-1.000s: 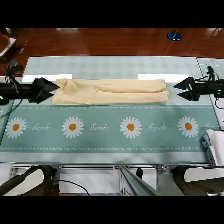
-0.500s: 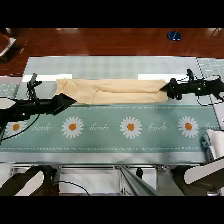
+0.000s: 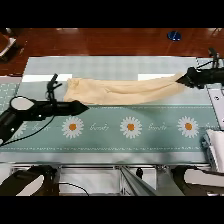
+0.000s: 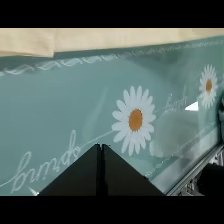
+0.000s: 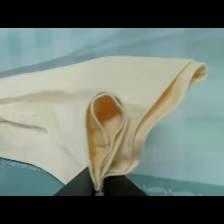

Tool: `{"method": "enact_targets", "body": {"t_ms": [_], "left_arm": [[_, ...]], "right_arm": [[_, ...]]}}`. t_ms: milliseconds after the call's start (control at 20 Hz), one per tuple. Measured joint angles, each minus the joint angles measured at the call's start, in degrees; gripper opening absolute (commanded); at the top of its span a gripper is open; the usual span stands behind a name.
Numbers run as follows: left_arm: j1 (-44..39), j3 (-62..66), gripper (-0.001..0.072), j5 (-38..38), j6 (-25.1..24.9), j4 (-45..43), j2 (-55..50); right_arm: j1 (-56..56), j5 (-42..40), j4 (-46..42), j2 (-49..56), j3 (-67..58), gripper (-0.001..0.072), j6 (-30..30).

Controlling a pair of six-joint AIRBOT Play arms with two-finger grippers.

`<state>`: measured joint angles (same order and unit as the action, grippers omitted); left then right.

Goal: Fold the shirts.

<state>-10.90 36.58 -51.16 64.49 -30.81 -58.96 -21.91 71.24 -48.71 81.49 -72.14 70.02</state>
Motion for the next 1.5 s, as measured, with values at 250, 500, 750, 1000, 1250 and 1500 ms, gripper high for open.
{"method": "enact_targets", "body": {"t_ms": [250, 500, 750, 1000, 1250, 1500], "left_arm": [[-15.6, 11.1, 0.0028, 11.2, -0.7, -1.6, -10.3], [-24.6, 31.3, 0.0028, 10.3, 1.8, -2.4, -29.6], [-34.0, 46.7, 0.0028, 5.9, 10.2, -2.6, -43.5], [-43.6, 52.3, 0.0029, 4.0, 15.7, -2.7, -51.3], [-40.9, 54.5, 0.0030, 1.8, 17.5, -2.7, -49.8], [-27.1, 44.9, 0.0030, 2.7, 18.5, -6.8, -34.1]], "right_arm": [[-0.7, 2.2, -5.5, -26.3, 14.6, 0.0014, 2.9], [-0.6, 6.3, -7.4, -47.3, 23.0, 0.0014, 8.6], [0.6, 8.9, -6.1, -54.8, 24.8, 0.0014, 11.7], [1.0, 8.4, -3.6, -56.3, 24.9, 0.0014, 12.6], [1.0, 8.3, -1.9, -56.3, 24.9, 0.0014, 13.2], [2.3, 7.1, 5.7, -51.5, 24.8, 0.0015, 10.9]]}}
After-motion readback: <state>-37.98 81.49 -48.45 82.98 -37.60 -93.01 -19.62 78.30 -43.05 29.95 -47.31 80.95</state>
